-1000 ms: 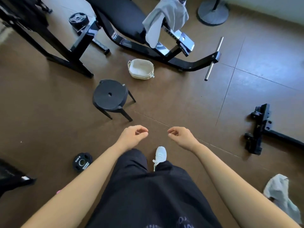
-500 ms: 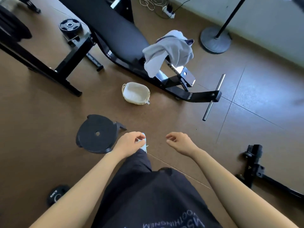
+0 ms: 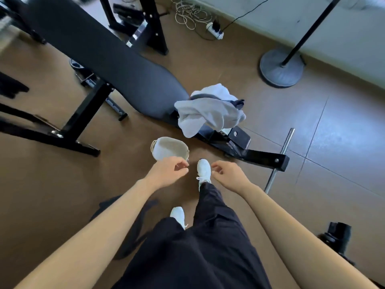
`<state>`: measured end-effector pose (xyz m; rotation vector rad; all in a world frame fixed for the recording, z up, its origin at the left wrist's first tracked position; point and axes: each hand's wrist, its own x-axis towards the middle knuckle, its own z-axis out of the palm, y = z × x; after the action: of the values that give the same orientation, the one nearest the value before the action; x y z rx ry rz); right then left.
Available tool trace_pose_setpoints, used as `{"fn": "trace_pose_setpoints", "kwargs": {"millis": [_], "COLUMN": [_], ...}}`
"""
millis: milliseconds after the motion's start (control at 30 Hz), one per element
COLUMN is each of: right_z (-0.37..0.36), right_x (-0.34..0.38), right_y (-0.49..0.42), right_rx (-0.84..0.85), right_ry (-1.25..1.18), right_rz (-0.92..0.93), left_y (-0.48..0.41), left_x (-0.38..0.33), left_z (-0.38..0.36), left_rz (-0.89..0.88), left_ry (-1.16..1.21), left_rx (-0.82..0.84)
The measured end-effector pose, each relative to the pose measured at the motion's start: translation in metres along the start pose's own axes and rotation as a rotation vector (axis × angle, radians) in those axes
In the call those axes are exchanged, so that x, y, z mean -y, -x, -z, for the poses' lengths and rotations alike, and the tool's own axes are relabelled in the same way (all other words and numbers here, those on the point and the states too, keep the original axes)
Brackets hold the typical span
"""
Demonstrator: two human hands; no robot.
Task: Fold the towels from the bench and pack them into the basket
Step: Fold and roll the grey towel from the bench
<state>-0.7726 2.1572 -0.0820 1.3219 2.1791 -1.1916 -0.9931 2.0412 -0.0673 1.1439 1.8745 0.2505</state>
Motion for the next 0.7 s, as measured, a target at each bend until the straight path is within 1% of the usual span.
{"fn": "trace_pose_setpoints", "kwargs": {"millis": [167, 267, 367, 467, 567, 633, 700], "right_z": [0.069, 0.099, 0.121, 0.139, 0.148, 0.149, 0.148], "right_x": [-0.016, -0.024, -0.028, -0.034, -0.042, -0.046, -0.047], "right_y": [-0.094, -0.137, -0.169, -0.200, -0.228, -0.244, -0.258], "right_rx": [-0.034, -0.072, -0.150, -0.272, -0.339, -0.313, -0.277], "right_ry": [-0.059, -0.102, -0.173, -0.242, -0.290, -0.277, -0.237], "right_rz": [0.008, -0.024, -0.062, -0.116, -0.155, -0.163, -0.160], "left_y": [-0.104, -0.157, -0.204, -0.245, -0.283, -0.303, -0.317], "left_x": [-0.038, -0.053, -0.059, -0.065, -0.068, -0.066, -0.062], "left_z": [0.032, 0.046, 0.057, 0.060, 0.056, 0.051, 0.045], "left_rz": [0.082, 0.098, 0.114, 0.116, 0.114, 0.057, 0.015], "left_ry": [0.122, 0.157, 0.205, 0.232, 0.193, 0.087, -0.008], "left_rx": [-0.066, -0.086, -0.101, -0.118, -0.132, -0.145, -0.110]}}
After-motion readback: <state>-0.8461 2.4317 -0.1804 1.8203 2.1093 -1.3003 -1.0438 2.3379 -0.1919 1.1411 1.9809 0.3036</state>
